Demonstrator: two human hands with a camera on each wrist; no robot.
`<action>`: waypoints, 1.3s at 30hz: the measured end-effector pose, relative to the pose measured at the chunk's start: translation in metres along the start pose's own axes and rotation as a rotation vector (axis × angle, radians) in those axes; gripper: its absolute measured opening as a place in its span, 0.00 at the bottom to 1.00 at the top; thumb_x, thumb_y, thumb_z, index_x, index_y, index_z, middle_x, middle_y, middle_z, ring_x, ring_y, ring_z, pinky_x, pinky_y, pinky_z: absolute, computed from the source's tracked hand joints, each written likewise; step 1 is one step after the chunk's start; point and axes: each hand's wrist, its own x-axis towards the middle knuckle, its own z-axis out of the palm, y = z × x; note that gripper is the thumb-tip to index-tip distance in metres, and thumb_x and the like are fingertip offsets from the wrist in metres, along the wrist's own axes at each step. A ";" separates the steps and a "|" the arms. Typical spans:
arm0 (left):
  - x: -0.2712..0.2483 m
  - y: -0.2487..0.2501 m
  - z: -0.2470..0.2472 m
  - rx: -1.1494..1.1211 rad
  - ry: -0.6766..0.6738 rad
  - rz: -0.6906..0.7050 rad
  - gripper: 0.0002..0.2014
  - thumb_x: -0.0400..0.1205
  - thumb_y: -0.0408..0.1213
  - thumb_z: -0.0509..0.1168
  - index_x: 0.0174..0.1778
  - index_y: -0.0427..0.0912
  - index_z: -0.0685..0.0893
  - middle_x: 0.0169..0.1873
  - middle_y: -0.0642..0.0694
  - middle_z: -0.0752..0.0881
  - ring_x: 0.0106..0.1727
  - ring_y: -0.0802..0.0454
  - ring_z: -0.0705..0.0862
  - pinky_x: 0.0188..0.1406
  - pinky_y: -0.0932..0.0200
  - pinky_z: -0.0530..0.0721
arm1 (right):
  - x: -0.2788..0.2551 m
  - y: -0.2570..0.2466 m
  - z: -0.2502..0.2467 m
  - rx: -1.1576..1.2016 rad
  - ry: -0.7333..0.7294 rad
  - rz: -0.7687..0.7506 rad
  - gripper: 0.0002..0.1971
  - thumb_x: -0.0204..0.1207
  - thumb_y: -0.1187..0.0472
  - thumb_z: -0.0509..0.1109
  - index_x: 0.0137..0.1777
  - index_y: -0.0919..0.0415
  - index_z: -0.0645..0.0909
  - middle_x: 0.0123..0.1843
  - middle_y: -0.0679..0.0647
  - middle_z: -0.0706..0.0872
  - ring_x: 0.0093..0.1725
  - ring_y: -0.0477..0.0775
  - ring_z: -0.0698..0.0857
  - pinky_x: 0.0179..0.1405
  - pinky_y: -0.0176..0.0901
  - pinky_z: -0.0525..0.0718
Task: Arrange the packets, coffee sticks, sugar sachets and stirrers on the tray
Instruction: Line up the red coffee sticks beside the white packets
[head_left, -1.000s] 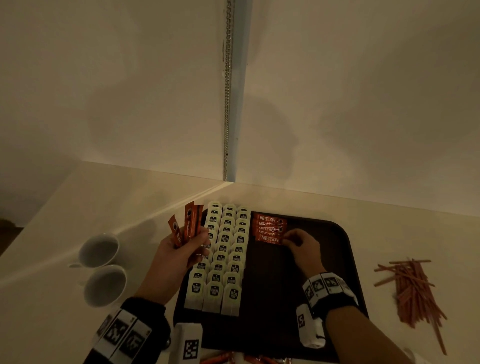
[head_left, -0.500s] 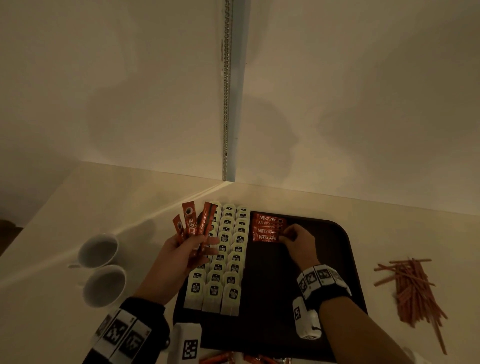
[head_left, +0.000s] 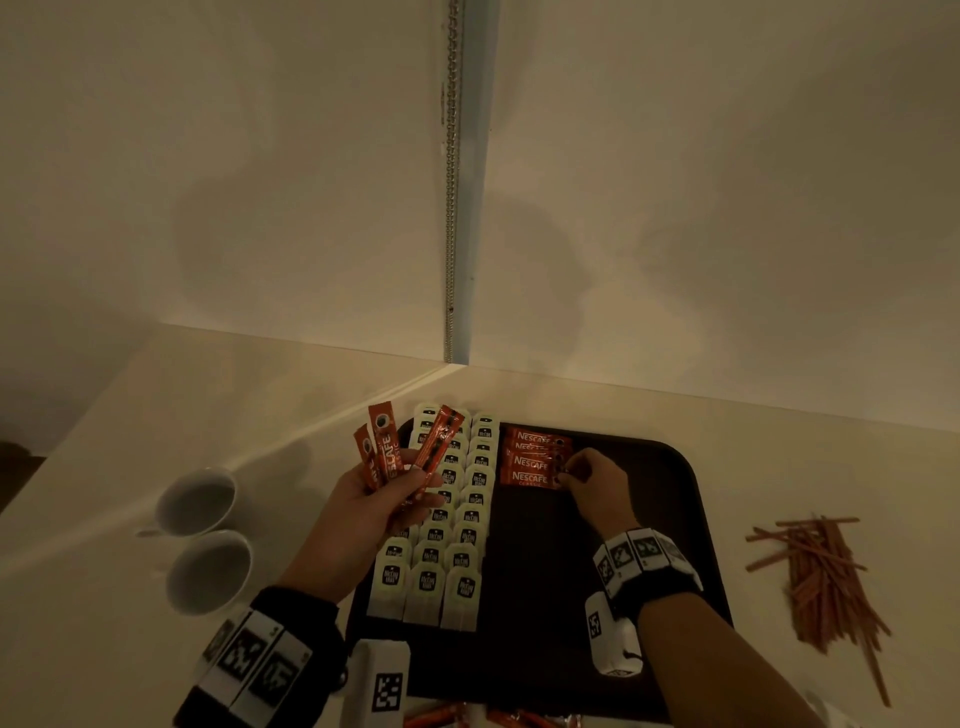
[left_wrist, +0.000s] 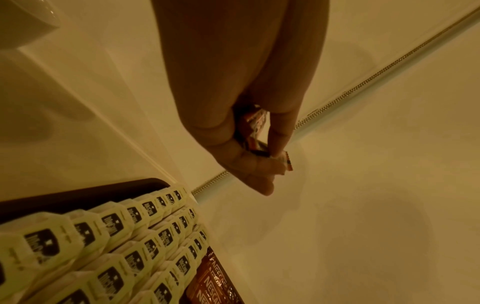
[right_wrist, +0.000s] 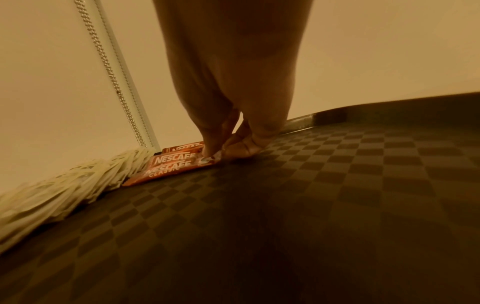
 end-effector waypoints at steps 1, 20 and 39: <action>0.000 0.000 0.000 0.010 -0.001 -0.001 0.07 0.83 0.30 0.62 0.54 0.38 0.83 0.45 0.39 0.91 0.41 0.49 0.90 0.36 0.66 0.87 | 0.000 0.000 0.000 -0.004 -0.001 0.004 0.08 0.73 0.65 0.73 0.52 0.61 0.81 0.54 0.55 0.84 0.51 0.46 0.79 0.52 0.37 0.75; 0.003 0.015 0.023 -0.014 -0.016 0.101 0.05 0.80 0.33 0.66 0.43 0.34 0.85 0.41 0.42 0.91 0.43 0.51 0.90 0.45 0.62 0.88 | -0.087 -0.100 -0.040 0.859 -0.575 -0.248 0.13 0.77 0.74 0.64 0.59 0.63 0.81 0.50 0.52 0.87 0.48 0.48 0.87 0.50 0.36 0.85; 0.005 0.015 0.029 0.229 0.028 0.298 0.07 0.74 0.26 0.73 0.42 0.43 0.89 0.36 0.47 0.91 0.40 0.53 0.89 0.42 0.60 0.88 | -0.092 -0.109 -0.025 0.913 -0.530 -0.212 0.11 0.77 0.72 0.65 0.57 0.63 0.82 0.44 0.53 0.87 0.37 0.43 0.86 0.38 0.30 0.84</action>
